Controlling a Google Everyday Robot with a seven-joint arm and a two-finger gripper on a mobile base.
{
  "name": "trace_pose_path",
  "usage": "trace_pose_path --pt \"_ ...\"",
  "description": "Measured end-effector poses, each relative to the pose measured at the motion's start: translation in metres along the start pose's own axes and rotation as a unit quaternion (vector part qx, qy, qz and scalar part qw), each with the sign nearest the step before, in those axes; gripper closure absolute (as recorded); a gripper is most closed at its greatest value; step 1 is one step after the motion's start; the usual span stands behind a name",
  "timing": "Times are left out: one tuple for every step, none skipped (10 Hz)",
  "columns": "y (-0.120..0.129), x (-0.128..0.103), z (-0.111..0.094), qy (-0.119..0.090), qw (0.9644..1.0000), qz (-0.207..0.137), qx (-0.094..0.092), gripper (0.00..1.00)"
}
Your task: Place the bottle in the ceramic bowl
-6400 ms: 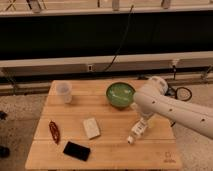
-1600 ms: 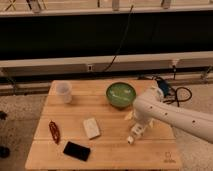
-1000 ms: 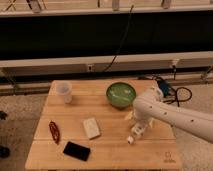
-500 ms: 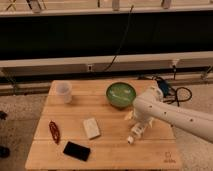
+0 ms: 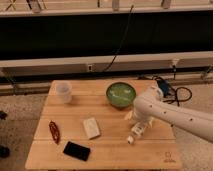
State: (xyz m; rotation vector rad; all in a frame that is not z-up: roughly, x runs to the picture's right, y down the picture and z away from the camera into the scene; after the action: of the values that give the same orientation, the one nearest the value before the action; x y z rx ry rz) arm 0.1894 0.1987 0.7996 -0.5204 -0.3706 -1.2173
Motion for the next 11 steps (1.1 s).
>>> trace_pose_path --pt "0.0000 0.0004 0.0008 0.000 1.0000 -0.001 0.000 0.20" --pt "-0.0003 0.0016 0.0010 0.000 1.0000 -0.002 0.001 0.20" --pt "0.0004 0.0023 0.0018 0.000 1.0000 -0.002 0.001 0.20" --pt "-0.0001 0.0029 0.0024 -0.001 1.0000 -0.003 0.002 0.20" --pt "-0.0002 0.0036 0.0025 -0.001 1.0000 -0.004 0.002 0.20" --pt "0.0000 0.0042 0.0027 -0.001 1.0000 -0.004 0.003 0.20" --pt "0.0003 0.0045 0.0029 -0.001 1.0000 -0.004 0.004 0.20" --pt "0.0005 0.0049 0.0029 -0.001 1.0000 -0.004 0.004 0.20" --pt "0.0004 0.0055 0.0037 -0.001 1.0000 -0.005 0.005 0.20" --pt "0.0005 0.0059 0.0041 -0.001 1.0000 -0.005 0.005 0.20" --pt "0.0005 0.0068 0.0042 -0.001 1.0000 -0.006 0.006 0.20"
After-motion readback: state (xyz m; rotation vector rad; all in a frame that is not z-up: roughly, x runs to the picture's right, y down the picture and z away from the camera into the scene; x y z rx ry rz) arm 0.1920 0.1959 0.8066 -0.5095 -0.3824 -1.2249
